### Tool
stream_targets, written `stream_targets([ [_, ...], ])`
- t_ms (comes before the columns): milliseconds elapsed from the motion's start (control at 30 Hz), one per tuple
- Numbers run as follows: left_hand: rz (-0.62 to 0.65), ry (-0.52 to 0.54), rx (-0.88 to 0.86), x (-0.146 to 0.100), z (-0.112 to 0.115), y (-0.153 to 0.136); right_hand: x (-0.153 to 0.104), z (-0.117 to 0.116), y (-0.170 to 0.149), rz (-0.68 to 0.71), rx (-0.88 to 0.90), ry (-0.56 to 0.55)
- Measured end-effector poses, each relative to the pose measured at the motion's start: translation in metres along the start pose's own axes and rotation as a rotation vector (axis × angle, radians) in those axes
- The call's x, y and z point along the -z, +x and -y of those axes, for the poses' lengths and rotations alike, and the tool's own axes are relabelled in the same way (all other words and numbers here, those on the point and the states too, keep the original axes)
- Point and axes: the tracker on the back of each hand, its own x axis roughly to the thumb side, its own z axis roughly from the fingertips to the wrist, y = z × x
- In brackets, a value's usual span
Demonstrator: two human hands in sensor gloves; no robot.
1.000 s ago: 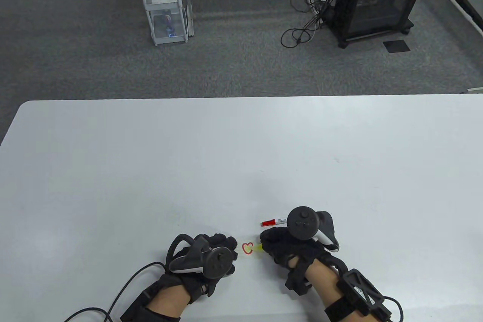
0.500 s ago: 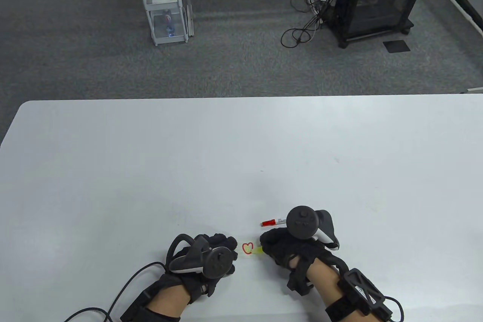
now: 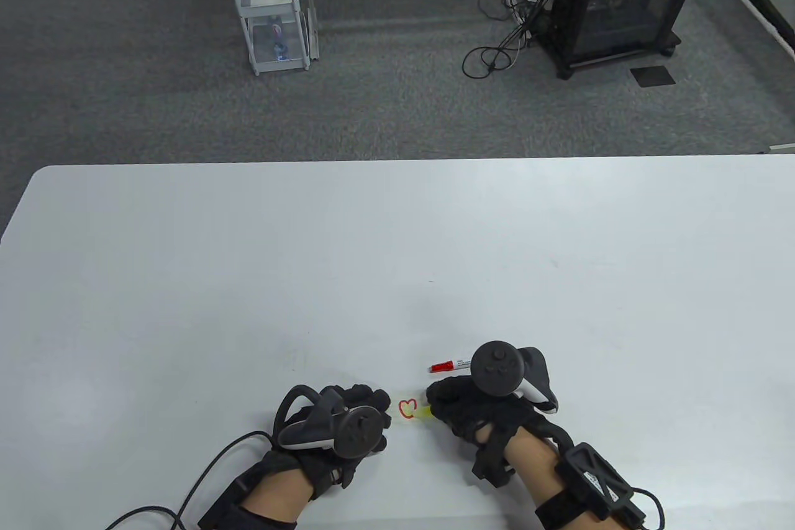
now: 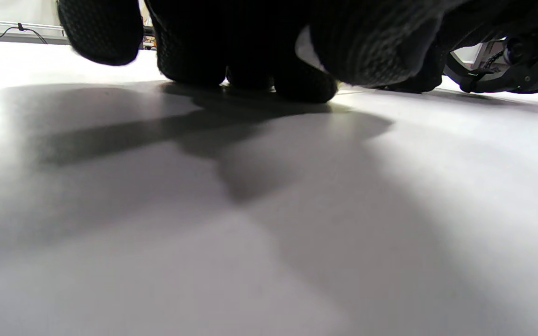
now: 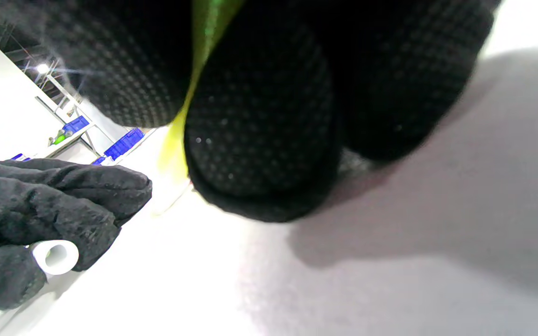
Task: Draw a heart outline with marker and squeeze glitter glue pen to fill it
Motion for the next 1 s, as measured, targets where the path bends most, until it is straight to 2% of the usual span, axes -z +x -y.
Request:
stream_targets([
  [467, 0.0, 0.0, -0.001, 0.0, 0.0, 0.0, 0.0, 0.002, -0.002, -0.007, 0.016, 0.019],
  [700, 0.0, 0.0, 0.0, 0.0, 0.0, 0.0, -0.001, 0.006, -0.01, -0.047, 0.081, -0.053],
  [1000, 0.0, 0.001, 0.002, 0.0, 0.0, 0.0, 0.001, 0.006, -0.01, -0.05, 0.052, -0.053],
])
